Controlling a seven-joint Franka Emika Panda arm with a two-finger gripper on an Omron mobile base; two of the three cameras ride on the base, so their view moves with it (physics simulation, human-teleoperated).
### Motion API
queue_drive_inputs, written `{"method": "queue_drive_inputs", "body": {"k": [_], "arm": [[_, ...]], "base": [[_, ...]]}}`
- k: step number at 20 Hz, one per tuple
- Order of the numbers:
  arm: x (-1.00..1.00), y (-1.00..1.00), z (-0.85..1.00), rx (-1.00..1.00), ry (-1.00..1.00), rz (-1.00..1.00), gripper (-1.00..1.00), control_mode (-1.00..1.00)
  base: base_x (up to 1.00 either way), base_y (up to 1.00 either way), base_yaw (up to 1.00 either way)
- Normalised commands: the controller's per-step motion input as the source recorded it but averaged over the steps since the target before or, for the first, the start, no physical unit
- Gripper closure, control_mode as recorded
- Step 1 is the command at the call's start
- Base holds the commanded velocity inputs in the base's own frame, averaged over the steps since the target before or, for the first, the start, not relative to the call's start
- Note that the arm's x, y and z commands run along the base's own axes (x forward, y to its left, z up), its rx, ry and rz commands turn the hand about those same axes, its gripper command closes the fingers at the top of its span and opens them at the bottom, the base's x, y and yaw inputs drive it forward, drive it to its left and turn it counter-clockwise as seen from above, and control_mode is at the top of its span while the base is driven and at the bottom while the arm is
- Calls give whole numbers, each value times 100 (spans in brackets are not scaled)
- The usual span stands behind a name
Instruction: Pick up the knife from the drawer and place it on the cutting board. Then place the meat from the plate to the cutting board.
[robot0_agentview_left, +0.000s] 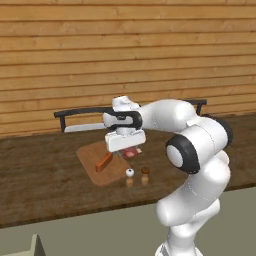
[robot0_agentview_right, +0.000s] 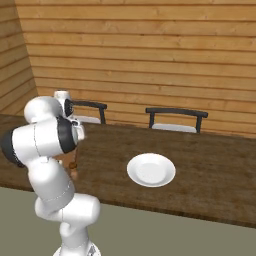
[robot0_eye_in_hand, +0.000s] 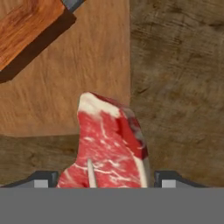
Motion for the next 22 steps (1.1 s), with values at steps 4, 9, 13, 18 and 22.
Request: {"method": "queue_drive_inputs", "body": {"k": [4,9,13,18,22], "arm": [[0,36,-16,0,5,1,100,-100],[0,26,-31,0,4,0,100,-100],[9,39,-15,0,0,0,100,-100],[24,30,-15,0,0,0,100,-100],[42,15,-15,0,0,0,100,-100]], "base": [[0,0,0],[0,0,0],[0,0,0],[0,0,0],[0,0,0]]}}
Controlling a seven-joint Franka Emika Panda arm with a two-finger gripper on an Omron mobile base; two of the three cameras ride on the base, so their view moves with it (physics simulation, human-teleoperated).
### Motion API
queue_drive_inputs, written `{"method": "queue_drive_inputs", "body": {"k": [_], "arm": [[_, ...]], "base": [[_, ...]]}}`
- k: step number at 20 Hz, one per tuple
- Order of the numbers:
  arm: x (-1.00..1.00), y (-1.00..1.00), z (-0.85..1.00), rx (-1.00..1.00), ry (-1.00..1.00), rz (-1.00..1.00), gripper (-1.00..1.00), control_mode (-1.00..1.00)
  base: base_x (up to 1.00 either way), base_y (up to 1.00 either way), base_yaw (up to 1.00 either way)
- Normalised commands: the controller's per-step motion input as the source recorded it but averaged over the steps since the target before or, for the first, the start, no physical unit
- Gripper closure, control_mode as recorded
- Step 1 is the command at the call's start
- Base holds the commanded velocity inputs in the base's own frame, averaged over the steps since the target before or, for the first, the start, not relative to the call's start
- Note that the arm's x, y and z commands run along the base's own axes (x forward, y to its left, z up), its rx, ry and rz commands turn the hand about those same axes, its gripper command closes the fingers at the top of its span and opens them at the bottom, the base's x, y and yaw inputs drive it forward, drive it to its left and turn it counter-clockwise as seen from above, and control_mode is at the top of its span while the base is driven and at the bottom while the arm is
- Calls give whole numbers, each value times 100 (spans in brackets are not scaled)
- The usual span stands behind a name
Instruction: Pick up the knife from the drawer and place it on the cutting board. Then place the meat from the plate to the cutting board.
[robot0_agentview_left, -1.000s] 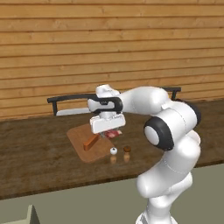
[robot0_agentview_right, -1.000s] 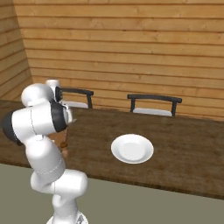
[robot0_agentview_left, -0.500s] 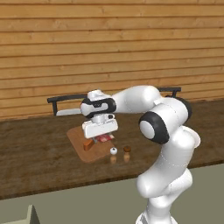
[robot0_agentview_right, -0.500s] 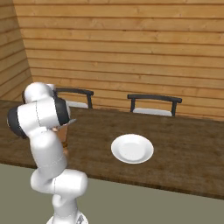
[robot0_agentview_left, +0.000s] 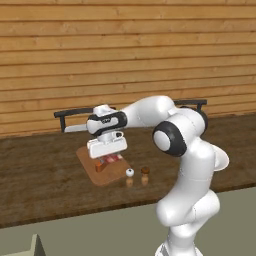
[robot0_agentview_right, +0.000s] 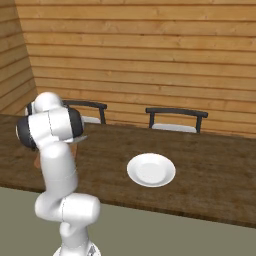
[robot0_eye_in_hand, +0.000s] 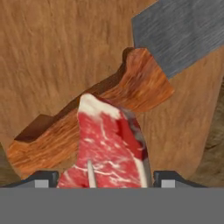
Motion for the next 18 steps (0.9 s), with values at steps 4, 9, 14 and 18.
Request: {"method": "queue_drive_inputs", "body": {"k": [4,9,14,18], "arm": [[48,1,-27,0,0,0,100,-100],[17,0,-41,0,0,3,100,-100],[0,2,-50,0,0,4,100,-100],[-1,3,-23,0,-7,4,100,-100]], "base": [[0,0,0],[0,0,0],[0,0,0],[0,0,0]]}}
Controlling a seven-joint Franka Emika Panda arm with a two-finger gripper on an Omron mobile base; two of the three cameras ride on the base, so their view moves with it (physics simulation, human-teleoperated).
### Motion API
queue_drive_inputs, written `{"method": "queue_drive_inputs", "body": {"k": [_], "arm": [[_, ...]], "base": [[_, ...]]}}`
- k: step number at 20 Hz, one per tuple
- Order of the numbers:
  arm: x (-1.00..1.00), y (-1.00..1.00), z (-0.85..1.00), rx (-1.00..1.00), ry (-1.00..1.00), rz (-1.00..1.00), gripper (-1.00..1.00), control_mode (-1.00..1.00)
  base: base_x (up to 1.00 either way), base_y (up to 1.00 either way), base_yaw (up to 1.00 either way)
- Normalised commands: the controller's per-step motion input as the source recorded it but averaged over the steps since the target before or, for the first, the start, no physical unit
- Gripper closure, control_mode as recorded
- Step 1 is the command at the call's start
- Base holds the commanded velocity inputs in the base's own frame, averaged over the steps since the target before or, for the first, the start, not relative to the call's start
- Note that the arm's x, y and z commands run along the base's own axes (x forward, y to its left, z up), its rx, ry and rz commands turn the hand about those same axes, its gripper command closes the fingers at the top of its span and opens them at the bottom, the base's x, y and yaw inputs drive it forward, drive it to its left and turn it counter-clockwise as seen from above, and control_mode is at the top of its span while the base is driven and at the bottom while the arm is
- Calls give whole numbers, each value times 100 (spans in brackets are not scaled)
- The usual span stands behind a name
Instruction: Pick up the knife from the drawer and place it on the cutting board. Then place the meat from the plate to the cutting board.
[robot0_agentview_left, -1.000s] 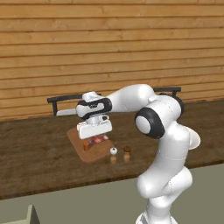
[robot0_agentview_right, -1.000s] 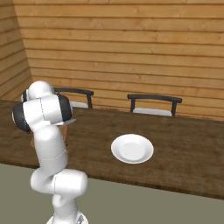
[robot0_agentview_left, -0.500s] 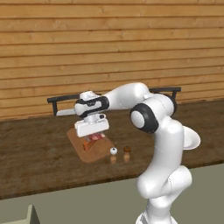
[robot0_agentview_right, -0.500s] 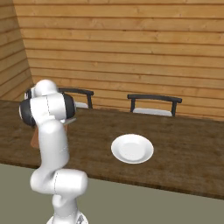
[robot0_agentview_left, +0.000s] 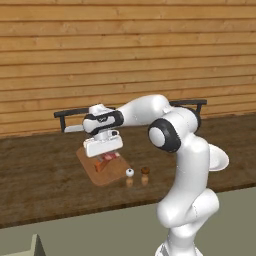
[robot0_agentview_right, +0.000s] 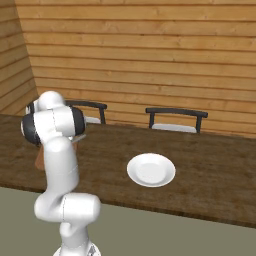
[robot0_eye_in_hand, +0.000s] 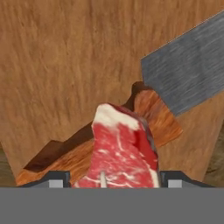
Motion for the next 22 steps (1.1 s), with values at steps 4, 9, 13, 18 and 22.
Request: {"method": "queue_drive_inputs", "body": {"k": [4,9,13,18,22], "arm": [[-1,0,0,1,-8,7,100,-100],[18,17,2,1,-4,8,100,-100],[26,26,1,0,0,12,100,-100],[38,19,2,0,0,17,100,-100],[34,11,3,0,0,19,100,-100]], "base": [[0,0,0],[0,0,0],[0,0,0],[0,0,0],[0,0,0]]}}
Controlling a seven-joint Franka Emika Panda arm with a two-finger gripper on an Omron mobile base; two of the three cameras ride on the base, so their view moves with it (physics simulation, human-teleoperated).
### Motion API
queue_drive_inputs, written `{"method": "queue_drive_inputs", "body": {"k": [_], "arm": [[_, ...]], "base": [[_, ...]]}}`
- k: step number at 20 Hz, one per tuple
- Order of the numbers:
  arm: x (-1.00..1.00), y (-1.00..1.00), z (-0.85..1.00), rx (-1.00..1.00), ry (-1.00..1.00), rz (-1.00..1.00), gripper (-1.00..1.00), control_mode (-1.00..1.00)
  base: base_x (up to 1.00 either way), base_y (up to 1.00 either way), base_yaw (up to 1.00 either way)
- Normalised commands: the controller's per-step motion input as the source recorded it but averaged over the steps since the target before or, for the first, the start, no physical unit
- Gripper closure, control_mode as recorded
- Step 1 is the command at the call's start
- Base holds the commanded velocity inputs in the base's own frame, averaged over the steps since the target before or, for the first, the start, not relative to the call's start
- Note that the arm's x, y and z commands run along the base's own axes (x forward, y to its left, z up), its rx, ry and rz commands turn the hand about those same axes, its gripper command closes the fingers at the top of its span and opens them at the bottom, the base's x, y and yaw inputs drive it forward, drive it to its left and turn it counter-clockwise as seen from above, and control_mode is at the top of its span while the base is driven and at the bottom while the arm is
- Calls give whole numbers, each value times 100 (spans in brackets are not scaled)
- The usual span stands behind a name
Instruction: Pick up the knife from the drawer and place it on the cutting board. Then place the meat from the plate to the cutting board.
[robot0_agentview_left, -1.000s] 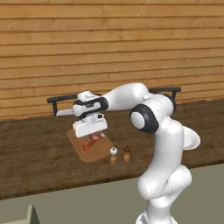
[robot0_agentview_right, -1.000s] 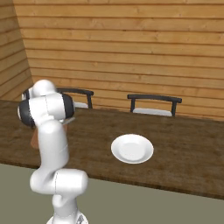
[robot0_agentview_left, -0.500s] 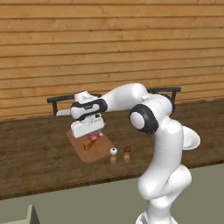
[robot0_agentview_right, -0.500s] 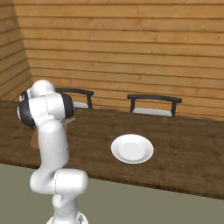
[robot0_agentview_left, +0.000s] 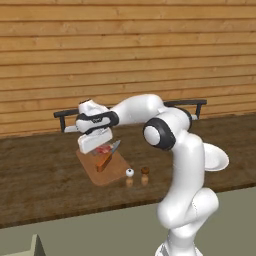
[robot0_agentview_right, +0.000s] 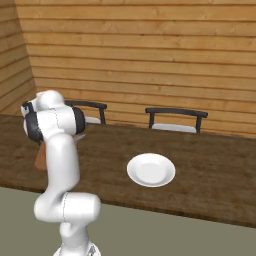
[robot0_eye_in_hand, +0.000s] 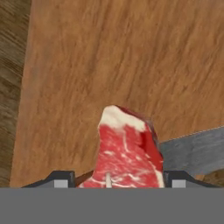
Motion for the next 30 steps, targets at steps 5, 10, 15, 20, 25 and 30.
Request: {"method": "queue_drive_inputs", "body": {"k": [5,10,15,20,25,30], "arm": [[16,13,0,0,3,21,100,-100],[43,39,-27,0,9,24,100,-100],[40,16,-41,3,5,26,100,-100],[26,11,-40,7,0,20,100,-100],[-13,-7,-34,4,0,11,-100,-100],[-49,-26,13,7,0,5,-100,-100]], "base": [[0,0,0],[0,0,0],[0,0,0],[0,0,0],[0,0,0],[0,0,0]]}}
